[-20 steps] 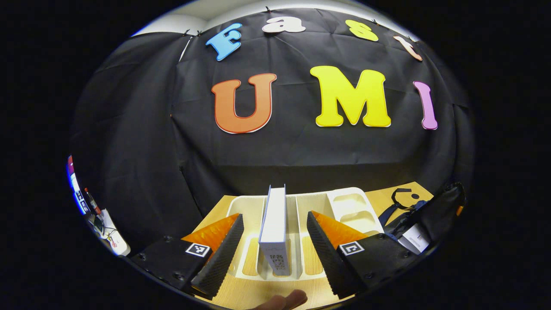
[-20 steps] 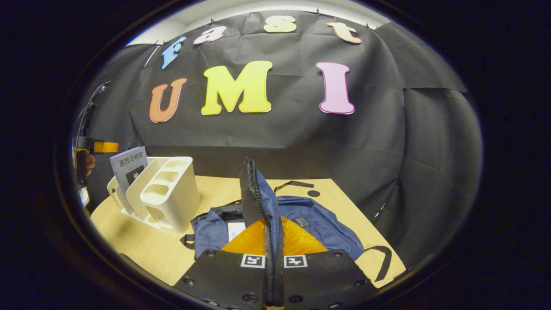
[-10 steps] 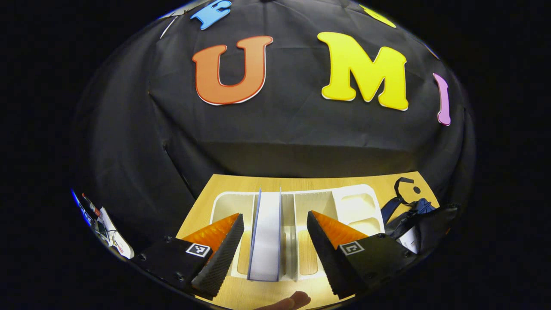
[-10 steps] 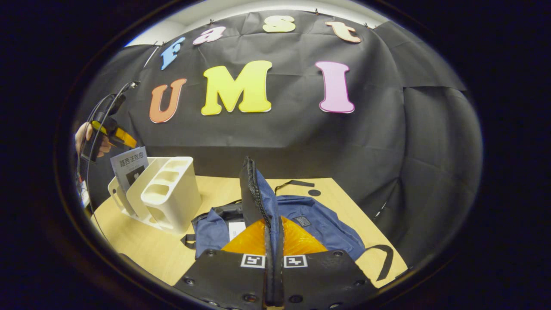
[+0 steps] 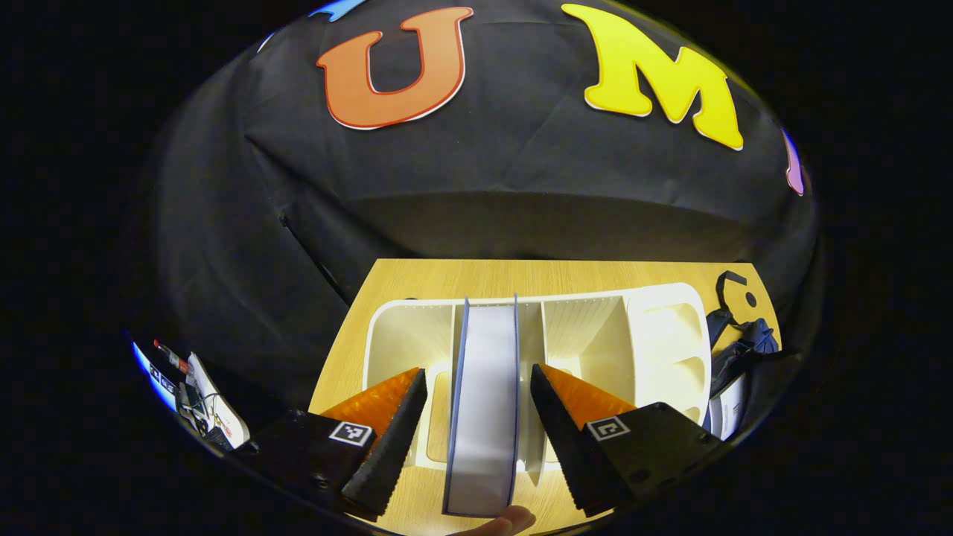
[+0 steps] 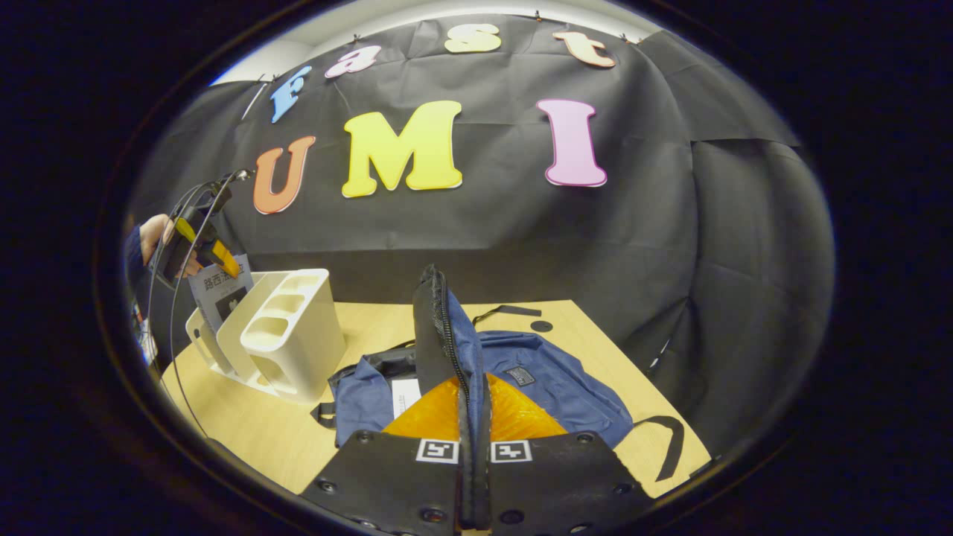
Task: Open the schoolbag, grab two books from the bookshelf and put them into the schoolbag.
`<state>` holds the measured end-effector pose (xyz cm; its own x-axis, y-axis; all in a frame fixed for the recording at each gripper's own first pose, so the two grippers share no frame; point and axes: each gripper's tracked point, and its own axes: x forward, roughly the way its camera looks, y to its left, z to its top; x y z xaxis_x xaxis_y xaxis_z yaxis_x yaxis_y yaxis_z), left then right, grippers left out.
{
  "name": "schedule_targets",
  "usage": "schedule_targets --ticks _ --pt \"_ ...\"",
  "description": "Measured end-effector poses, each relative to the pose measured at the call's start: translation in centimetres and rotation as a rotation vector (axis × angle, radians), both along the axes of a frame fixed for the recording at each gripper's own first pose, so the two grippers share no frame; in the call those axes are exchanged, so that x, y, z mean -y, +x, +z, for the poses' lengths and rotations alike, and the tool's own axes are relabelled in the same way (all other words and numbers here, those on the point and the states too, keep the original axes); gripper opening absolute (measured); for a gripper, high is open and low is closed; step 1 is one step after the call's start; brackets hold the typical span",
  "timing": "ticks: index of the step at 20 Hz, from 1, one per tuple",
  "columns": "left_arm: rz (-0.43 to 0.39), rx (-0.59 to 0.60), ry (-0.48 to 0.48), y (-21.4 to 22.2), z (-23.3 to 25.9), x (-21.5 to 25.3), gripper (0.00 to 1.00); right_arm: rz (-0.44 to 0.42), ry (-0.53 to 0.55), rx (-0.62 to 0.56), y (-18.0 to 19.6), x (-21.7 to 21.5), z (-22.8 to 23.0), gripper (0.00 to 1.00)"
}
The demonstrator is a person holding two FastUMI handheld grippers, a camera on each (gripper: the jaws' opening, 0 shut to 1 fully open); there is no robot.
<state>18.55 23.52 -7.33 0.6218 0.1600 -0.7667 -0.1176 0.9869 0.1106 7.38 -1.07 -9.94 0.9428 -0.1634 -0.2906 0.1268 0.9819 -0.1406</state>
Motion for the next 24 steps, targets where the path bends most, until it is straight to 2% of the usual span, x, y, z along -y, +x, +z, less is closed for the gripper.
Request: schedule_targets --ticks 5,7,10,19,24 --pt "0.0 -0.064 -0.038 -1.0 -0.9 0.5 0.77 0.001 0.011 -0.001 -0.2 0.1 -0.3 0.02" --pt "0.002 -0.077 -0.058 -1.2 -1.7 0.7 0.68 0.001 0.008 0.002 -0.3 0.2 -0.3 0.02" --pt "0.004 -0.085 -0.077 -1.8 -1.7 0.9 0.47 -0.002 0.011 0.0 -0.4 0.4 -0.5 0.02" --pt "-0.018 -0.027 -0.039 -5.5 0.9 1.7 0.45 0.009 -0.03 -0.001 -0.6 0.0 -0.8 0.02" --pt "0.015 0.035 -0.088 -9.3 2.9 2.1 0.45 0.018 -0.04 -0.006 -0.5 -0.3 -1.0 0.02"
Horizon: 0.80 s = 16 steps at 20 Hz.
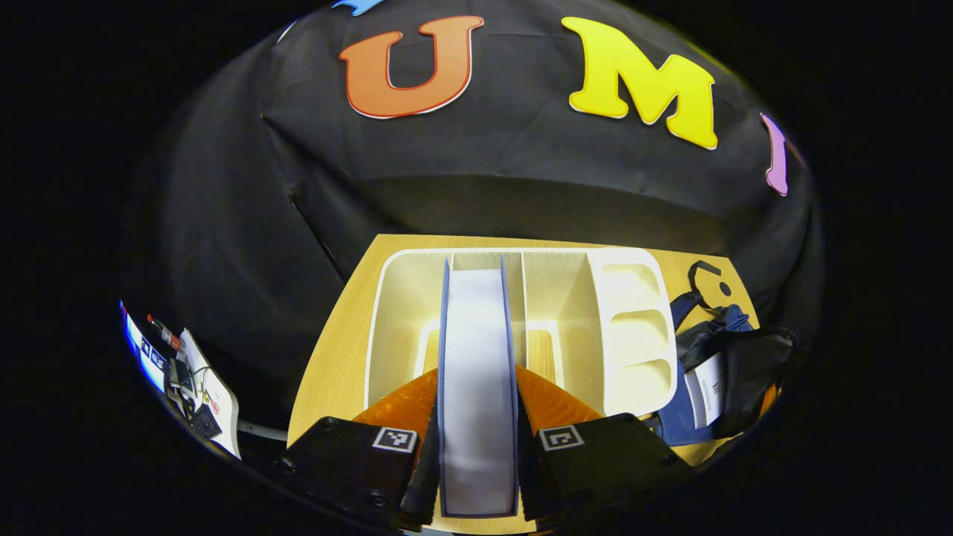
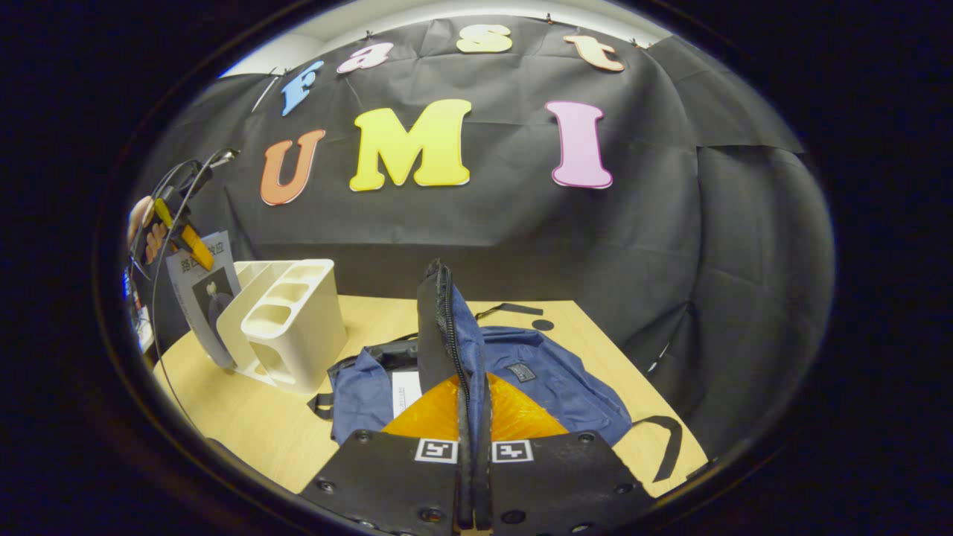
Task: Open the schoolbag, grab two books from the bookshelf and put them into the schoolbag.
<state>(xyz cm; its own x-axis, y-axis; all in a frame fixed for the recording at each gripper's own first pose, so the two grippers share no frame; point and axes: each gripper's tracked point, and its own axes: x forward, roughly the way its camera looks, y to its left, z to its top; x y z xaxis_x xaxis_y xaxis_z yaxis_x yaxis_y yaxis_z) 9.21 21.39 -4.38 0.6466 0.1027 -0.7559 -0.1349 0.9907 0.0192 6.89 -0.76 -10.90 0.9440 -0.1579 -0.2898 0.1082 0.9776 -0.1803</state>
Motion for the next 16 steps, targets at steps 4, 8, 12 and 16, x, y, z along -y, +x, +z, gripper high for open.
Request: schedule_targets --ticks 4,8,12,16 --pt "0.033 0.037 -0.031 -3.6 0.3 -0.9 0.44 0.008 0.004 0.001 0.0 -0.1 -0.2 0.02" --pt "0.071 0.055 -0.139 -7.0 -0.5 -0.5 0.43 0.005 0.015 -0.004 0.2 0.4 -0.5 0.02" --pt "0.111 0.079 -0.245 -10.9 -1.3 -0.4 0.43 0.005 0.014 -0.011 0.2 0.6 -0.8 0.02" --pt "0.154 0.099 -0.351 -13.8 -2.2 0.6 0.43 0.008 0.011 -0.012 0.3 0.4 -0.9 0.02"
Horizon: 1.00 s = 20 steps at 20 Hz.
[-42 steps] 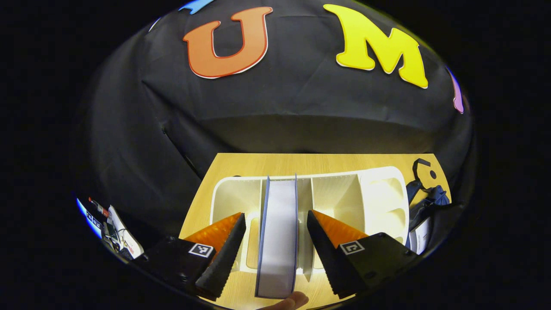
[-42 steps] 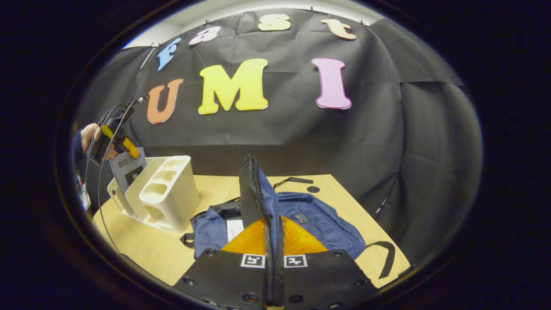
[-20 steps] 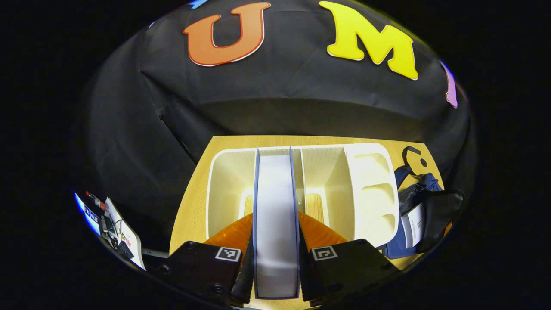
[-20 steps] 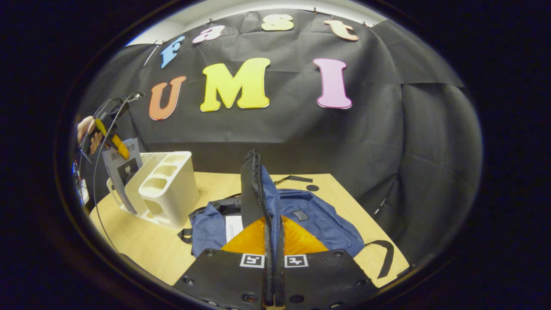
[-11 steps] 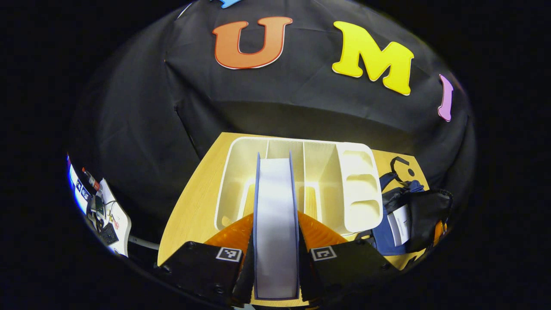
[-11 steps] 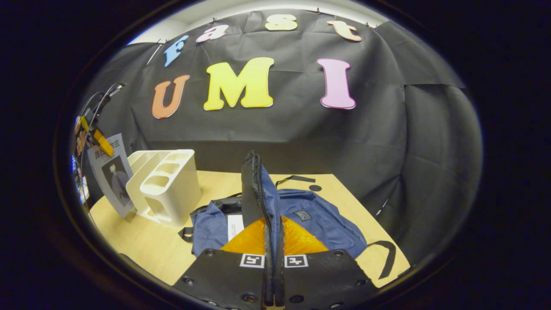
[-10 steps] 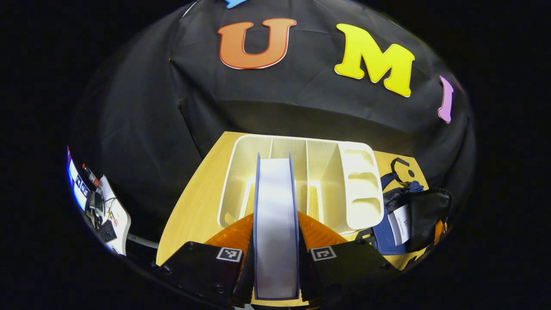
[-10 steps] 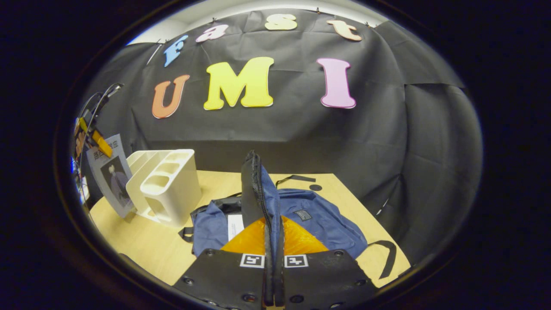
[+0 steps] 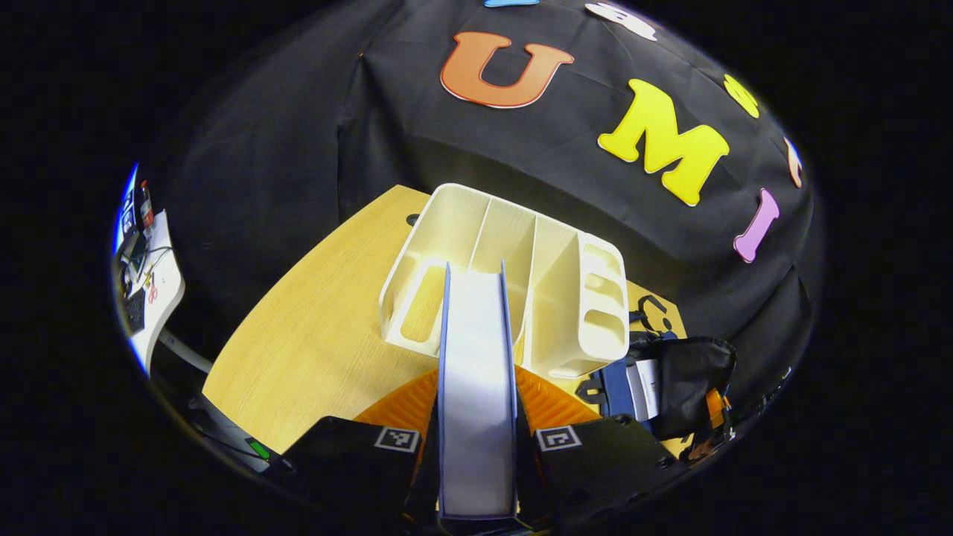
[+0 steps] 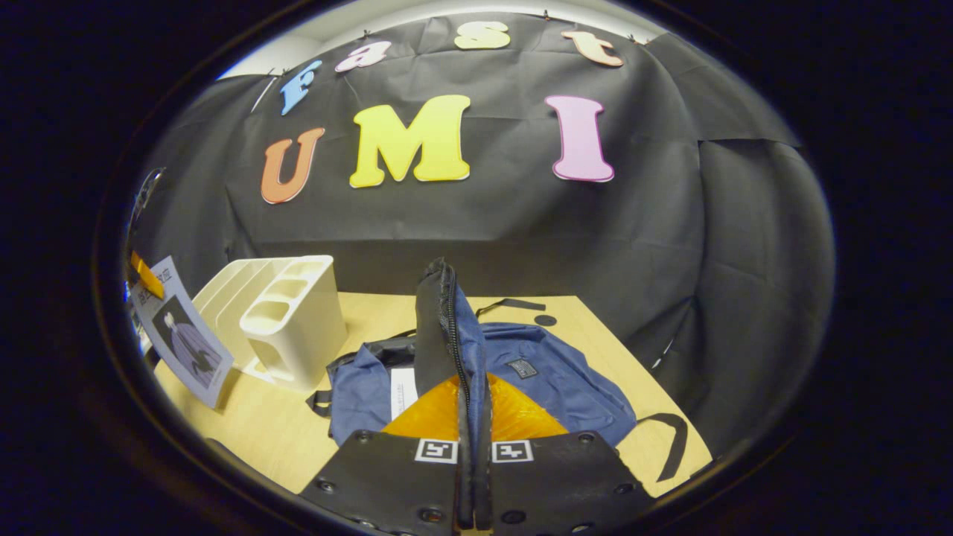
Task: Open the schoolbag, grab two books from the bookshelf and put them into the schoolbag.
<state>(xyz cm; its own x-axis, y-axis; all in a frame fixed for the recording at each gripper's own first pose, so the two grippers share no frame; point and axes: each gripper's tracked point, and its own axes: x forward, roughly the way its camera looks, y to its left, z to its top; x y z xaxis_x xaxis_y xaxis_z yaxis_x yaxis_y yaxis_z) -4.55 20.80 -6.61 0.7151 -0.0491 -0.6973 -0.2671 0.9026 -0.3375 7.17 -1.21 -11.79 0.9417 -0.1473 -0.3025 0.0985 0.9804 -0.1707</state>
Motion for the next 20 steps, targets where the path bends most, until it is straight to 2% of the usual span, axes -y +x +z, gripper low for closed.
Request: schedule_targets --ticks 6,10,15,20 --pt "0.007 0.053 -0.212 -1.7 0.1 4.0 0.43 0.001 -0.009 -0.006 0.0 -0.1 -0.1 0.02" --pt "-0.065 0.048 -0.358 -2.9 -0.2 9.0 0.43 -0.002 -0.009 -0.017 0.2 0.0 -0.3 0.02" --pt "-0.113 0.038 -0.496 -1.3 -1.7 14.6 0.43 -0.004 -0.002 -0.018 0.2 0.0 -0.4 0.02" --pt "-0.076 0.068 -0.591 1.4 -1.4 17.5 0.43 -0.008 0.011 -0.022 0.0 0.4 -0.2 0.02"
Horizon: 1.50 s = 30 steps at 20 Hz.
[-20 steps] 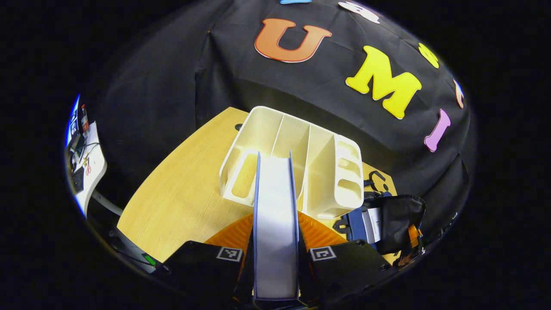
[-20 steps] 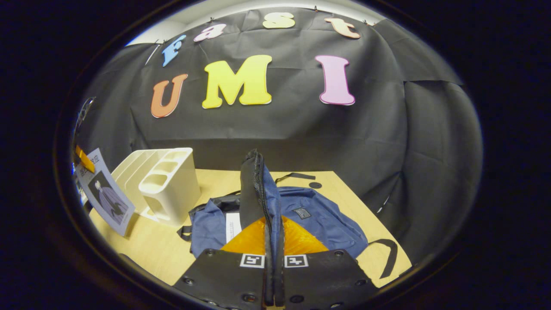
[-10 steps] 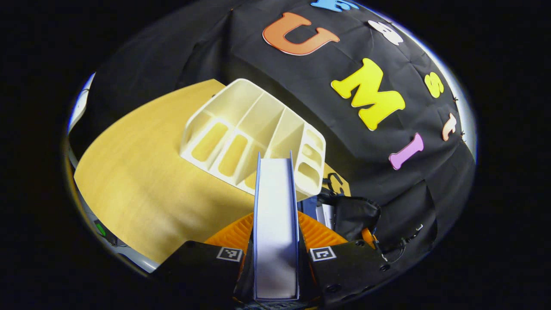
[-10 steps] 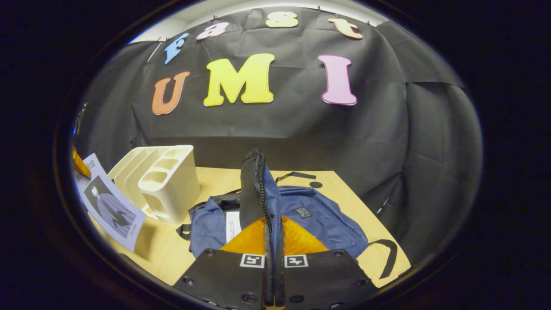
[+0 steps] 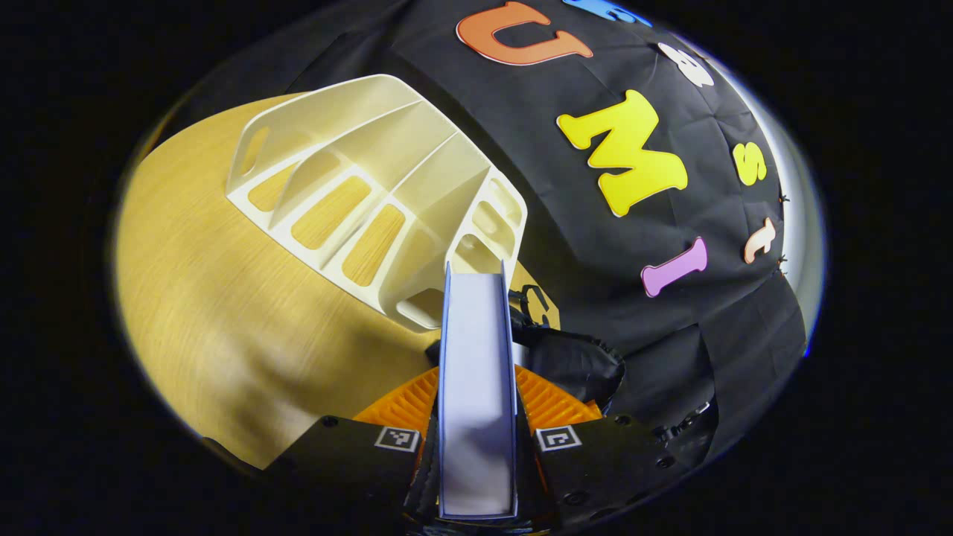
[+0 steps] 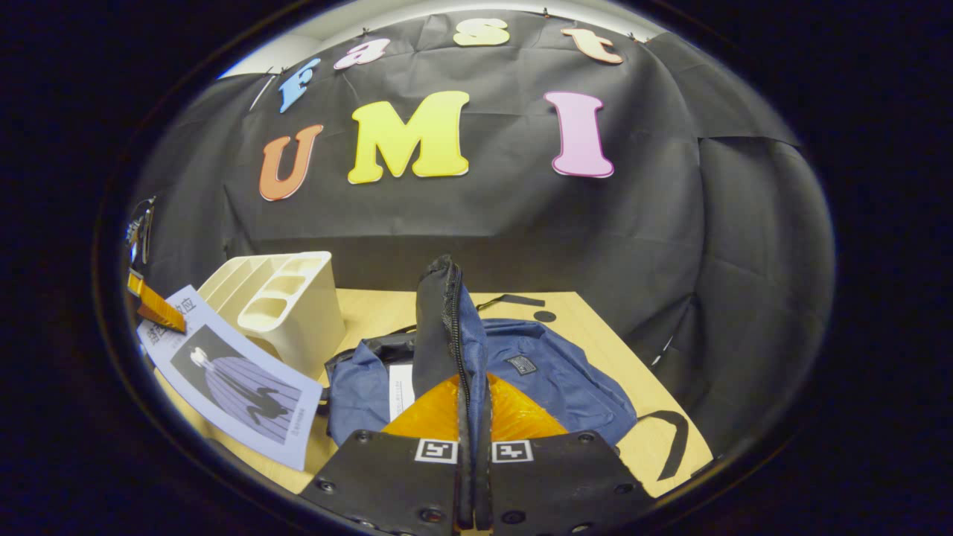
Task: Open the schoolbag, grab two books from the bookshelf and put them into the schoolbag.
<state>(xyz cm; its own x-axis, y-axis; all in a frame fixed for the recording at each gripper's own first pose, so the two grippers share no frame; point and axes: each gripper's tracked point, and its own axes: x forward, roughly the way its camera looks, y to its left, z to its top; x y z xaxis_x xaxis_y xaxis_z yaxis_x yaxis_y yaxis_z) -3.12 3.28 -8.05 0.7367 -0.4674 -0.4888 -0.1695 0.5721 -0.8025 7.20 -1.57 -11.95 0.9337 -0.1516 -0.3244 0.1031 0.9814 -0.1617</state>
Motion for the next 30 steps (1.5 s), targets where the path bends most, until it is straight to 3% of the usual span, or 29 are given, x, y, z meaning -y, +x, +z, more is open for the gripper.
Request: schedule_targets --ticks 10,13,16,20,22,30 --pt "0.062 0.087 -0.218 5.3 0.5 5.2 0.43 0.019 -0.072 0.017 0.7 -1.1 3.7 0.02" --pt "0.078 0.081 -0.225 7.4 -1.1 6.9 0.43 0.02 -0.108 0.037 1.0 -1.5 4.7 0.02" --pt "0.046 0.09 -0.134 7.8 -3.3 9.0 0.43 0.034 -0.123 0.045 1.0 -2.4 5.0 0.02" --pt "0.005 0.156 0.096 7.8 -4.3 10.4 0.43 0.042 -0.132 0.055 0.8 -2.8 5.2 0.02" --pt "-0.007 0.186 0.141 7.9 -4.2 11.0 0.43 0.043 -0.136 0.063 0.9 -2.8 5.5 0.0" --pt "0.0 0.186 0.102 9.0 -6.3 14.8 0.43 0.058 -0.144 0.091 0.7 -3.2 6.0 0.0"
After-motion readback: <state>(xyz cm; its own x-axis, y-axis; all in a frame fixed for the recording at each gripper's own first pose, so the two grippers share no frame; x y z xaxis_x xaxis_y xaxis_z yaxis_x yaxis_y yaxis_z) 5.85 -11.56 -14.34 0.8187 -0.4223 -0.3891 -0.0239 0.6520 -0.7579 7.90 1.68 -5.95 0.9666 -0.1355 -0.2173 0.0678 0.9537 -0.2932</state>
